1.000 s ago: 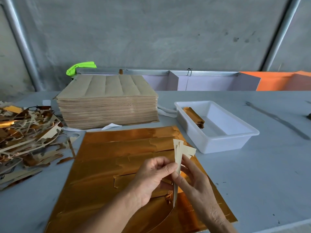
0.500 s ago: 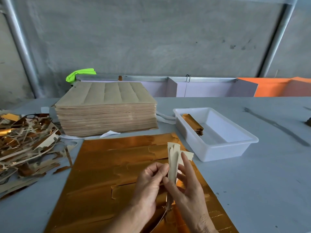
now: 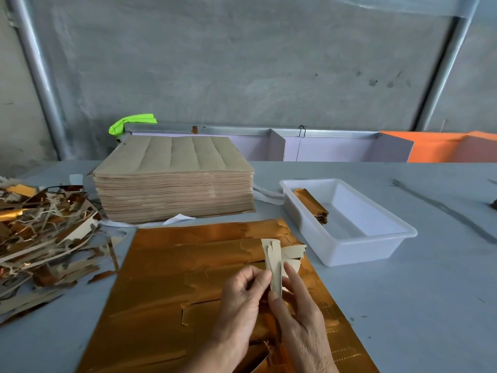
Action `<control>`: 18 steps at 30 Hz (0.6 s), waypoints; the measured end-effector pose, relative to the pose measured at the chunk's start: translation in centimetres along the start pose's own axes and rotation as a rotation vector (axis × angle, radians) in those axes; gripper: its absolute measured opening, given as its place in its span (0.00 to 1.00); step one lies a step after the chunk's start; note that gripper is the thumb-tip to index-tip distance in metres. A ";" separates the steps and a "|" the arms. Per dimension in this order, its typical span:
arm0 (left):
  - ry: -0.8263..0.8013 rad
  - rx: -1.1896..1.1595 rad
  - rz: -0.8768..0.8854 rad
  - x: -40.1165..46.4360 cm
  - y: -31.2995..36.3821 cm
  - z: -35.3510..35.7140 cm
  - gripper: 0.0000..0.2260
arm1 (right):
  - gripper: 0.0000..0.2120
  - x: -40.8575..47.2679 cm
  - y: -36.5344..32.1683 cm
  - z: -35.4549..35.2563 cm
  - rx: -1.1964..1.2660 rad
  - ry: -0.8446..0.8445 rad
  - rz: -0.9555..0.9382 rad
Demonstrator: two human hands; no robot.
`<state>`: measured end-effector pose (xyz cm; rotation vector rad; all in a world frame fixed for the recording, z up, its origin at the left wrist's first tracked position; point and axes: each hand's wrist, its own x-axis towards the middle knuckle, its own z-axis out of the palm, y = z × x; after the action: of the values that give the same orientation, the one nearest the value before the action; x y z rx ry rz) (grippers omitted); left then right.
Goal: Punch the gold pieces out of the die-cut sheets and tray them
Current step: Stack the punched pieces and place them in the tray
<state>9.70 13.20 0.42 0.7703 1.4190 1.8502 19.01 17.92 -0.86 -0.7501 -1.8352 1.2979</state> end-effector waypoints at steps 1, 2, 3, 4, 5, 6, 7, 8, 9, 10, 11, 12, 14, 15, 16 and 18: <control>-0.009 0.009 0.003 0.0 0.1 0.0 0.08 | 0.26 0.0 0.0 0.0 -0.015 -0.004 -0.003; -0.006 0.019 0.008 0.1 0.3 -0.1 0.09 | 0.25 0.0 -0.1 0.1 -0.028 -0.009 -0.005; 0.008 0.033 0.010 0.3 0.6 0.0 0.10 | 0.23 0.0 -0.1 0.1 -0.041 -0.016 -0.012; 0.036 0.065 0.006 0.6 1.0 -0.1 0.11 | 0.23 -0.1 -0.2 0.2 -0.055 -0.026 -0.017; 0.071 0.105 -0.001 1.0 1.6 -0.1 0.15 | 0.24 -0.1 -0.3 0.2 -0.073 -0.036 -0.019; 0.104 0.147 -0.003 1.5 2.1 -0.3 0.18 | 0.25 -0.1 -0.5 0.3 -0.095 -0.045 -0.021; 0.126 0.174 -0.009 1.8 2.5 -0.6 0.20 | 0.26 -0.1 -0.6 0.3 -0.114 -0.056 -0.021; 0.136 0.190 -0.014 2.2 2.9 -0.8 0.18 | 0.26 -0.2 -0.8 0.3 -0.127 -0.068 -0.024; 0.134 0.198 -0.027 2.5 3.3 -1.0 0.15 | 0.27 -0.2 -0.9 0.3 -0.134 -0.075 -0.029; 0.135 0.190 -0.057 2.7 3.5 -1.2 0.12 | 0.27 -0.3 -1.0 0.3 -0.133 -0.071 -0.032; 0.144 0.158 -0.107 2.9 3.7 -1.3 0.09 | 0.27 -0.3 -1.2 0.3 -0.128 -0.053 -0.030; 0.154 0.107 -0.167 3.0 3.8 -1.3 0.08 | 0.27 -0.4 -1.3 0.3 -0.120 -0.026 -0.024; 0.127 -0.050 -0.292 2.9 4.2 -1.3 0.08 | 0.27 -0.3 -1.9 0.3 -0.112 0.035 -0.001; 0.076 -0.117 -0.333 2.7 4.3 -1.2 0.09 | 0.27 -0.3 -2.3 0.2 -0.118 0.066 0.007; 0.012 -0.135 -0.343 2.5 4.4 -1.2 0.09 | 0.27 -0.1 -2.7 0.2 -0.127 0.096 0.004; -0.117 -0.072 -0.296 2.1 4.3 -1.0 0.07 | 0.24 0.3 -3.4 0.0 -0.133 0.149 -0.018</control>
<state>6.99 13.49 4.42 0.5870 1.3070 1.5941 18.75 17.13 2.40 -0.8750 -1.8161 1.0870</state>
